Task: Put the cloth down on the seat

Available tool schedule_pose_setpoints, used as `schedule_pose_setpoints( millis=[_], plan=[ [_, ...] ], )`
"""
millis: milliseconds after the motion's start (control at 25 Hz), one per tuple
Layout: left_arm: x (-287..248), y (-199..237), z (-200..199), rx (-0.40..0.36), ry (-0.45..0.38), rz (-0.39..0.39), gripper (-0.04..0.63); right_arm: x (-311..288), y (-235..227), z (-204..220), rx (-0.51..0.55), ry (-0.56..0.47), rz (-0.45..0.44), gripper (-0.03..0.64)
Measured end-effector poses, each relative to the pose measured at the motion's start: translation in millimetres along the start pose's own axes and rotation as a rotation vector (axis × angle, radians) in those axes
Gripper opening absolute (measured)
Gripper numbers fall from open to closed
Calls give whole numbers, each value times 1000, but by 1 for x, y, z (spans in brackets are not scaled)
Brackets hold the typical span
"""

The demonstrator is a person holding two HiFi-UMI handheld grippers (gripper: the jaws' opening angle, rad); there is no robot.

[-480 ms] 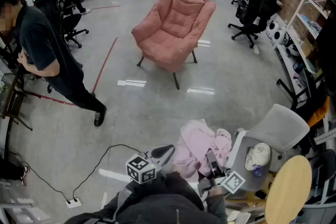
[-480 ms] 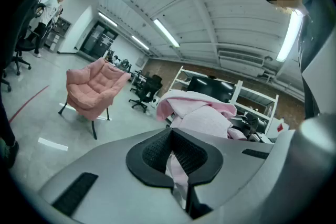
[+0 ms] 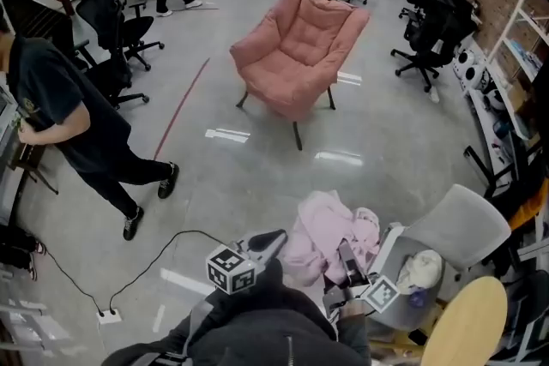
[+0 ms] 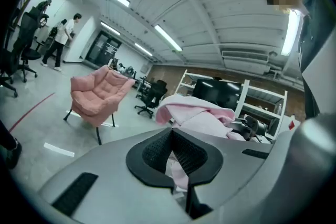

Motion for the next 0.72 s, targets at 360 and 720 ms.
schedule_pose_setpoints(
  millis=[360, 720],
  plan=[
    [1, -3, 1, 36, -17, -65, 9, -8, -4, -14, -37, 40, -24, 39],
    [-17, 21, -3, 60, -19, -106, 9, -34, -29, -23, -66, 68, -27, 40]
  ],
)
Point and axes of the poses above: the fingertips, and each gripper's own axes: x backward along the fingers, y to its left, z out of its underside, the point moved 1 cm from there along x, backward along the fingers, and after that the axes turned 6 degrees about x, right-handed, at the moved point
